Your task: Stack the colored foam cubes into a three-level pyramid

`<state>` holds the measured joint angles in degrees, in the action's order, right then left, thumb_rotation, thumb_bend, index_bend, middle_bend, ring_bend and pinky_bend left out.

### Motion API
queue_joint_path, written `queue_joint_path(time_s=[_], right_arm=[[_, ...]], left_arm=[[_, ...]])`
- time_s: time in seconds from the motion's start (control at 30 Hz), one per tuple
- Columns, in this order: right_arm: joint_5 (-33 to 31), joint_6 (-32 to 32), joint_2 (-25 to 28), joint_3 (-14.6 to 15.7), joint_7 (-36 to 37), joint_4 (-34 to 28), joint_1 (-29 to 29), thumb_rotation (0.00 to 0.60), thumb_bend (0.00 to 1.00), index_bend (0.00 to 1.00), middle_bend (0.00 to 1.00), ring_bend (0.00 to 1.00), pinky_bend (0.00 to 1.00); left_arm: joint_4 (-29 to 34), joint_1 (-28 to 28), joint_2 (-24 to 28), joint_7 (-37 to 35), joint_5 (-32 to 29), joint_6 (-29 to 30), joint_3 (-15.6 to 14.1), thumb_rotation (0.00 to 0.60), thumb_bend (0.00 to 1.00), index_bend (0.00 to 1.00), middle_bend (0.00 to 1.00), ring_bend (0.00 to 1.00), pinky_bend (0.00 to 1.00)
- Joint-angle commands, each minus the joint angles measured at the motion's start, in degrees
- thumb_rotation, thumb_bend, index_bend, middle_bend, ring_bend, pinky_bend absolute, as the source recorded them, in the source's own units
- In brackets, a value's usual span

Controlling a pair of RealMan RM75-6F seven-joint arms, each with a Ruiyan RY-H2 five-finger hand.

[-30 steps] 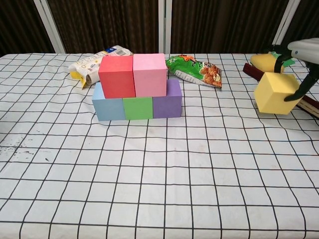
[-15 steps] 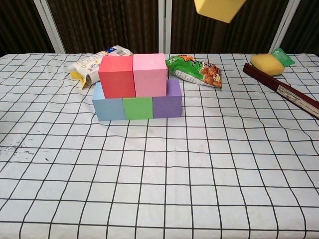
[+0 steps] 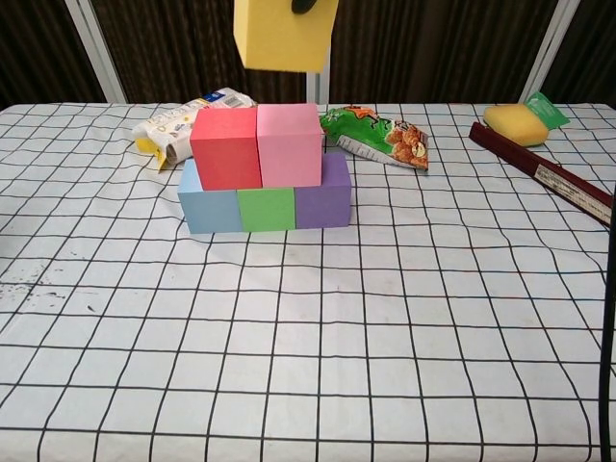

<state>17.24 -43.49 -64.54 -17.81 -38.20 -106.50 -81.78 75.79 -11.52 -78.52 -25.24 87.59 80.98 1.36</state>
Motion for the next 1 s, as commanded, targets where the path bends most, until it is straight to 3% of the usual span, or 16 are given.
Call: queue_joint_path(time_s=[0.03, 0.27, 0.63, 1.0], right_arm=[[-4.5, -0.8, -2.7, 3.1, -2.8, 1.3, -4.1, 0.600, 0.02, 0.00, 0.57, 0.11, 0.00], [-9.0, -2.0, -7.1, 5.2, -3.8, 6.9, -8.5, 0.600, 0.02, 0.00, 0.57, 0.11, 0.00], [-8.9, 0.2, -10.4, 5.7, -0.2, 12.8, -8.9, 0.600, 0.02, 0.00, 0.57, 0.11, 0.00], [-11.2, 1.4, -12.9, 7.7, -1.2, 16.4, -11.8, 0.600, 0.03, 0.00, 0.57, 0.11, 0.00]], left_arm=[[-0.5, 0.1, -0.2, 1.2, 0.3, 0.7, 0.2, 0.600, 0.00, 0.11, 0.16, 0.03, 0.01], [-1.7, 0.7, -0.7, 3.7, 0.3, 2.2, 0.6, 0.600, 0.00, 0.11, 0.16, 0.03, 0.01], [-2.2, 1.2, 0.0, 2.3, -0.1, 2.6, 0.8, 0.600, 0.00, 0.11, 0.16, 0.03, 0.01], [-3.6, 1.4, -0.4, 0.9, 0.0, 2.9, 0.9, 0.600, 0.00, 0.11, 0.16, 0.03, 0.01]])
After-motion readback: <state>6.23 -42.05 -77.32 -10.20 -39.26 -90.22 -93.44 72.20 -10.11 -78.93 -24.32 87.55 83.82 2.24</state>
